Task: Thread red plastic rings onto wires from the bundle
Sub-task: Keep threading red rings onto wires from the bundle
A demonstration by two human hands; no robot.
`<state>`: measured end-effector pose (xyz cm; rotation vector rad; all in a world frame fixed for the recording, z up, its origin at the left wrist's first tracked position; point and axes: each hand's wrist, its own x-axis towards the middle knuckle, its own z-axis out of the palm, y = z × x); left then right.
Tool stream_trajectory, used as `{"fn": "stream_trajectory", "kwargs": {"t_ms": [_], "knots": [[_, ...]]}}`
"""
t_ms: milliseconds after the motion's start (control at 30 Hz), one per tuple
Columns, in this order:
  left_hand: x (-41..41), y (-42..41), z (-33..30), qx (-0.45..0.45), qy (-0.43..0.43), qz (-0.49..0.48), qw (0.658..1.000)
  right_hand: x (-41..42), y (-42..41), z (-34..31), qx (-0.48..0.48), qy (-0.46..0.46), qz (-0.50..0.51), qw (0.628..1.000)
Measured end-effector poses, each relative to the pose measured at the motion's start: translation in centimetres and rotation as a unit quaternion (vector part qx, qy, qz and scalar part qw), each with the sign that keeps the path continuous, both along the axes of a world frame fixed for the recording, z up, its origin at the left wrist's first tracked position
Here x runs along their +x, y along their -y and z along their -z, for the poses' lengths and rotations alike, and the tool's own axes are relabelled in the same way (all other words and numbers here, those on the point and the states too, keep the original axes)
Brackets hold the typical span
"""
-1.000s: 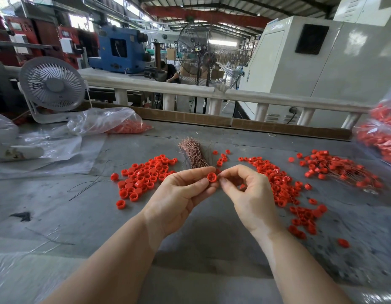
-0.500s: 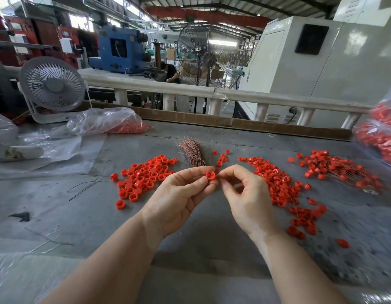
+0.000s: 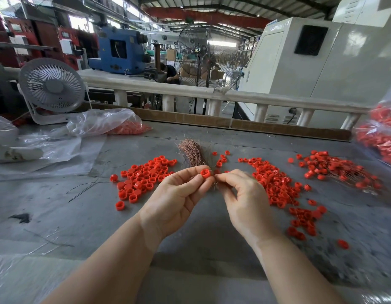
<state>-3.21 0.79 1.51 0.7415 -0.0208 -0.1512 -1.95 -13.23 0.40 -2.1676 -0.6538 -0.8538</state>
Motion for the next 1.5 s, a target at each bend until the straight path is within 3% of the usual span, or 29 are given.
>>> {"fn": "stream_trajectory", "kwargs": {"t_ms": [100, 300, 467, 733, 833, 1000, 1233, 1500], "knots": [[0.0, -0.1, 0.0, -0.009, -0.002, 0.007, 1.000, 0.1, -0.1, 0.2, 0.023, -0.037, -0.012, 0.999], [-0.1, 0.0, 0.1, -0.001, 0.012, 0.035, 0.999, 0.5, 0.1, 0.3, 0.157, -0.198, -0.044, 0.966], [-0.1, 0.0, 0.2, 0.017, 0.022, 0.039, 0.999, 0.4, 0.0, 0.4, 0.156, -0.230, -0.046, 0.959], [0.2, 0.3, 0.7, 0.094, 0.031, 0.001, 0.995, 0.6, 0.7, 0.1, 0.107, -0.199, 0.013, 0.974], [0.4, 0.2, 1.0, 0.118, 0.025, -0.026, 0.992, 1.0, 1.8, -0.2, 0.101, -0.160, 0.124, 0.974], [0.5, 0.1, 1.2, 0.132, 0.023, -0.044, 0.990, 1.2, 3.2, -0.3, 0.010, -0.162, 0.289, 0.944], [0.6, 0.2, 1.3, 0.147, 0.025, -0.038, 0.988, 1.7, 3.2, 1.0, -0.102, -0.201, 0.312, 0.923], [0.4, 0.3, 1.4, 0.159, 0.030, -0.027, 0.986, 1.9, 3.6, 1.5, -0.148, -0.195, 0.318, 0.916]]}}
